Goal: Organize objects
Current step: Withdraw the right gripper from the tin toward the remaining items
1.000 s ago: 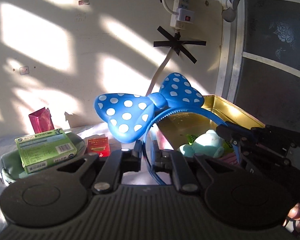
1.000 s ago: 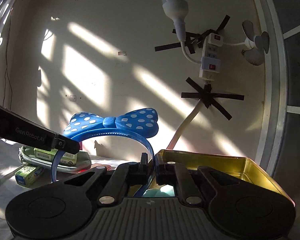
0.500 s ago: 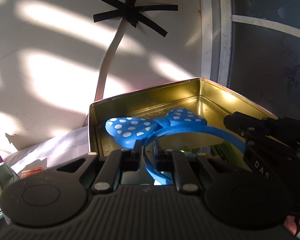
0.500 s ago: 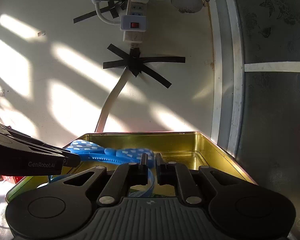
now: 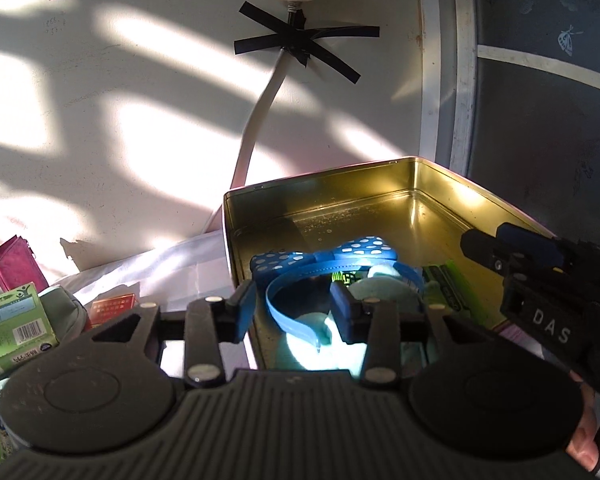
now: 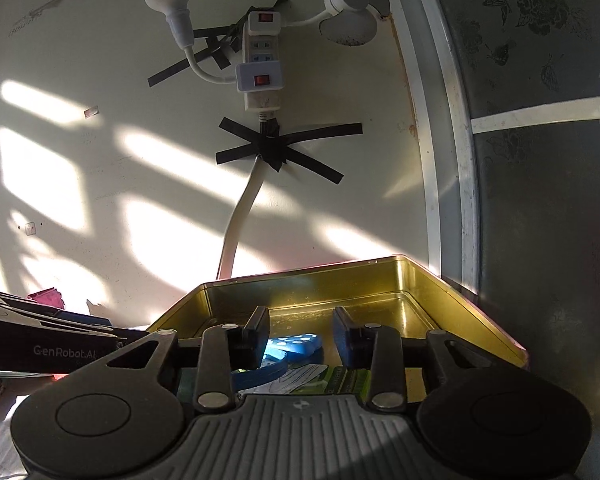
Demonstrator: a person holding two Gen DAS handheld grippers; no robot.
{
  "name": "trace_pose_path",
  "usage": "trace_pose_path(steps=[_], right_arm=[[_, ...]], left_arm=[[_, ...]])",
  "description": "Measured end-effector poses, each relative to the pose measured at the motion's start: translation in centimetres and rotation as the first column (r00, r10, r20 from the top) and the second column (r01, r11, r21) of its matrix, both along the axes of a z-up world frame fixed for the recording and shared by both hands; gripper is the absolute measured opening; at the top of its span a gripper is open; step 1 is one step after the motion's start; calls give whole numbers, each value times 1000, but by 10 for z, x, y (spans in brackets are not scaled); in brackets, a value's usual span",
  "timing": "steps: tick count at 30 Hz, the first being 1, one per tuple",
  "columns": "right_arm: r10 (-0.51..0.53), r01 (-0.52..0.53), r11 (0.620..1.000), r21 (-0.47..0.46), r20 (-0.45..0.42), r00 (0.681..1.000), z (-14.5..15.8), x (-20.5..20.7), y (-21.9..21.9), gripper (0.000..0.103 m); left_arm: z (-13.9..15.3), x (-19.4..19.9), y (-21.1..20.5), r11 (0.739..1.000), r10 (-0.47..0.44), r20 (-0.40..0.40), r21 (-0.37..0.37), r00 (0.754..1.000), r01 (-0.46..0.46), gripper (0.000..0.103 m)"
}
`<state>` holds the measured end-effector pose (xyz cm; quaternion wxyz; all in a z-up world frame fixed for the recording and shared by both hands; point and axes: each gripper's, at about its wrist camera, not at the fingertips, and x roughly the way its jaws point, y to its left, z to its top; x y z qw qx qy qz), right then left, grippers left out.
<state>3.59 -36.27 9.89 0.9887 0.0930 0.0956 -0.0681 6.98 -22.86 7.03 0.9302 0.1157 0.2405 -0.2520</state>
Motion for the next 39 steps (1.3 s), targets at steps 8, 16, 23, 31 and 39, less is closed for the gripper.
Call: trace_pose_path(steps=[8,16,23,31,39], right_arm=[[30,-29,996,82,-10,1000,-2,-47,22,30],[88,-84,994,67,-61,994,-3,-60,55,30],[158,-155,987,32,-119,980,-9,-56,93,30],[229,-232,973,4,-173,958,-14,-45,133,30],[300,-310,951,-5,-239,924,-27,-31,166,30]], left_arm=[[-19,-31,43,1000,15,-49,27,999,-13,43],[-37,-41,84,996,81,-82,31,993,-79,43],[-50,-43,125,987,162,-99,18,982,-161,43],[-66,-35,171,965,261,-112,18,959,-261,43],[-79,-31,206,937,350,-78,37,933,-348,45]])
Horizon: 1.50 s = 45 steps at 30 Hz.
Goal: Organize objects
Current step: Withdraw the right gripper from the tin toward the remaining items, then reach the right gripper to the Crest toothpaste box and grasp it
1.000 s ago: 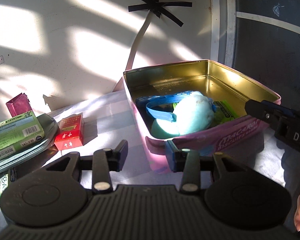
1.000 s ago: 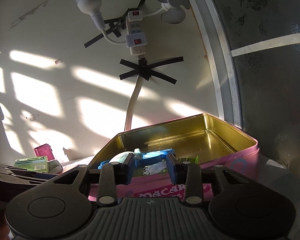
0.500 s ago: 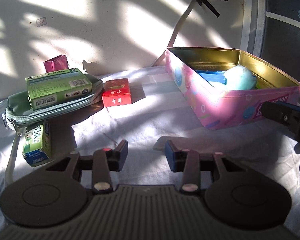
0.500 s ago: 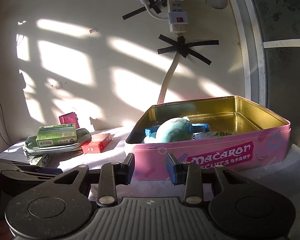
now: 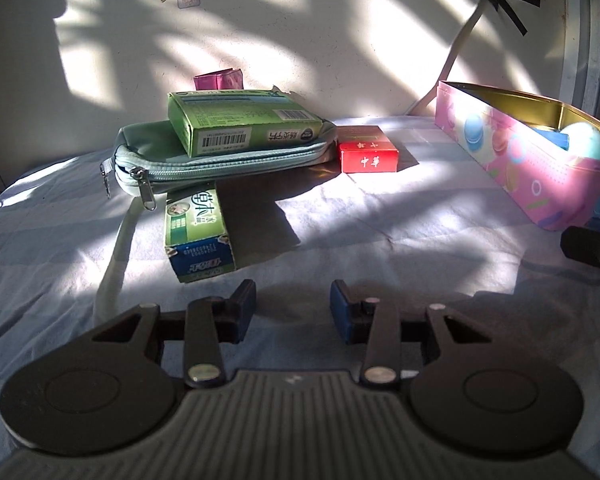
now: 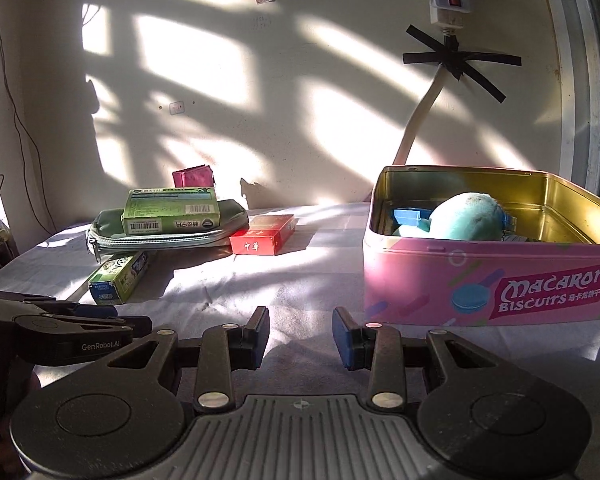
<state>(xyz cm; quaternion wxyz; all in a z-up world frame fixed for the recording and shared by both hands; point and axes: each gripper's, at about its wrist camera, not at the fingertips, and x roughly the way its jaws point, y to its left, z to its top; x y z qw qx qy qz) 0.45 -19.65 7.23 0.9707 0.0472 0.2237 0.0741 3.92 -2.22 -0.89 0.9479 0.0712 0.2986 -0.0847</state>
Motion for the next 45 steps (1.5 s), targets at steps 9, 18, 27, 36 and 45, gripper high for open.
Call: trace_pose_path(steps=[9,18,27,36,45], right_arm=[[46,-47,999,-19,-69,997,-15,10,20,30],[58,-61,998,-27,-105,993,-21,18,25,32],[194,-196,981,-11,-87,977,-5,52,65,32],[362,-356,932,73,-114,925,-3,105,147,52],[361,-364,931,11,-159,919,-15,127,177,40]], left_arm=[[-2,1,12,1000,9,17,-28,1000,-8,49],[-1,1,22,998,1,2,-69,1000,-1,49],[12,-17,108,975,222,141,-63,965,-215,55],[10,-8,160,904,371,82,-260,925,-339,55],[11,-15,154,925,346,143,-217,927,-312,55]])
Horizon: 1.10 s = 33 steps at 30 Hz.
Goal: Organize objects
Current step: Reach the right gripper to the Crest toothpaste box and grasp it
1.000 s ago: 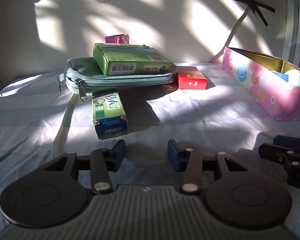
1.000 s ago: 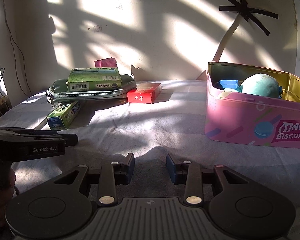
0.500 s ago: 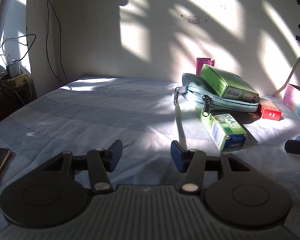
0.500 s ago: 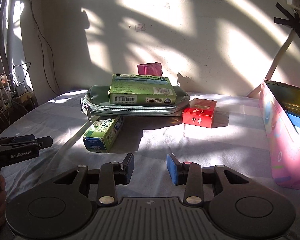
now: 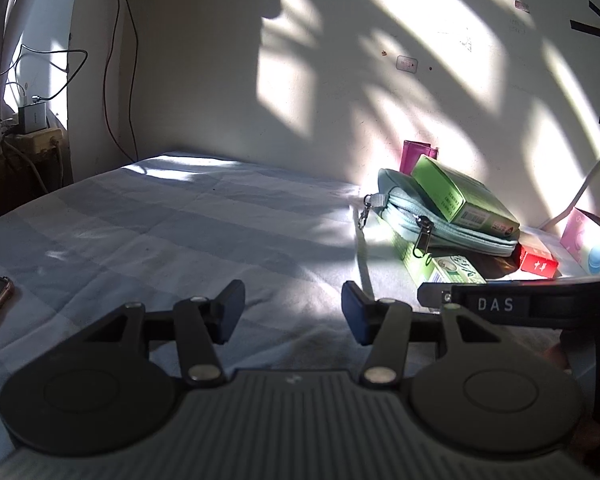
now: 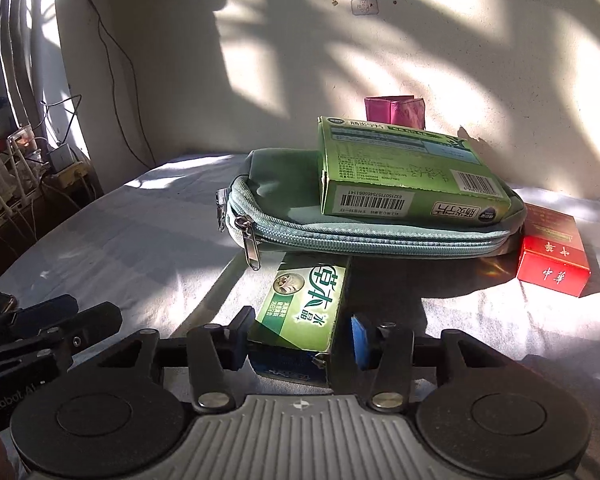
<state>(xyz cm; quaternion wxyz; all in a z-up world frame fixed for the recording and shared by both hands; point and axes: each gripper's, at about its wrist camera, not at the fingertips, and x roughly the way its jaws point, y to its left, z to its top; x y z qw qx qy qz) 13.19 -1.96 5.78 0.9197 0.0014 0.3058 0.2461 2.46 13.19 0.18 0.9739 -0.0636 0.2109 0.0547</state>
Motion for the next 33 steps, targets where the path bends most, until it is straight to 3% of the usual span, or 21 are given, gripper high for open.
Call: trace_pose_path(steps=[7,13,18,26,33], right_arm=[[57,-56,997,-57,15,998,5,-38,-38,33],[153,-152,984,-87,6,988,7,-96,-108,34],[78,-83,982,-171,-36,996,9,-102,-162,49],[118,-117,953,-280,-15,993,9,-91,-172,55],[93,-84,961,-265,21,995,12,-99,-172,53]], left_arm=[[-1,1,7,999,-1,-10,-33,1000,0,56],[-1,3,6,999,-13,-22,-33,1000,13,56],[1,4,1,999,-32,-35,-3,999,32,56],[6,-7,-24,989,-118,-38,89,992,121,56],[12,-1,-39,965,-261,-105,8,960,263,57]])
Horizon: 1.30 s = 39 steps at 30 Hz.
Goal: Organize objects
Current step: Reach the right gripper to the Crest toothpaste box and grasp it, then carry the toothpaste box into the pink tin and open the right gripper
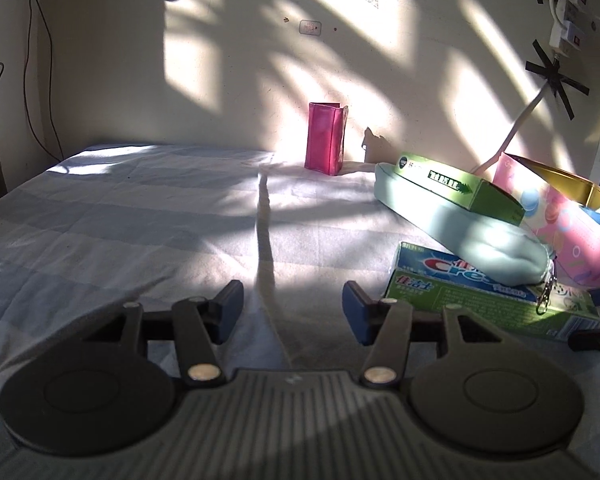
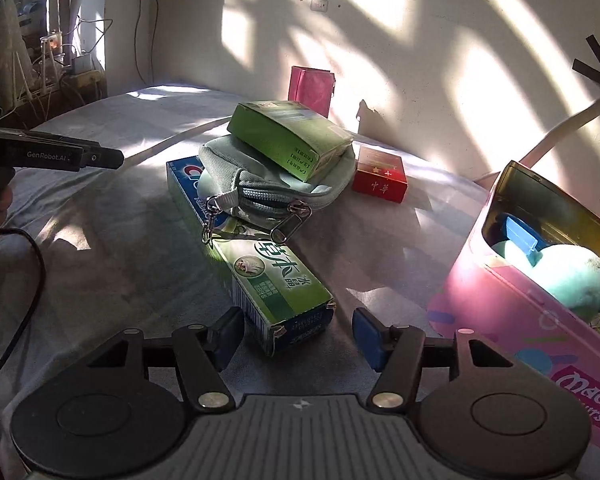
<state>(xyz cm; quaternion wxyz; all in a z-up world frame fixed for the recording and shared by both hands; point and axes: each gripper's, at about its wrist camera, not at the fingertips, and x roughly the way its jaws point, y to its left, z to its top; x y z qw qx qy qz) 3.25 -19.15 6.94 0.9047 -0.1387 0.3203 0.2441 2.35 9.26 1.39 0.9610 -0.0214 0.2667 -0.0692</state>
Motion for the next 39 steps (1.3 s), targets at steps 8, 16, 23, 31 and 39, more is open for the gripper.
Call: trace_pose_path(steps=[8,16,23,31,39], right_arm=[[24,-26,999,31,64,998,5,-17,10,57],[-79,78,994,75,4,997,-14,-2,-2,58],[-58,55,995,86,32,998,-16,-9,9,49],[26,-30,996,90,46,999,-10,-56,2,48],[-24,-1,990,144,171,985,22,-76,-24,48]], left_arm=[[14,30,-21,989,-135,-54,-60,989,132,73],[-3,76,-36,979,-177,-126,-121,976,162,83],[-7,64,-41,932,-282,-132,-272,950,239,54],[-7,9,-16,910,-283,-141,-353,949,219,51],[46,1,-38,891,-323,-18,-341,946,298,51]])
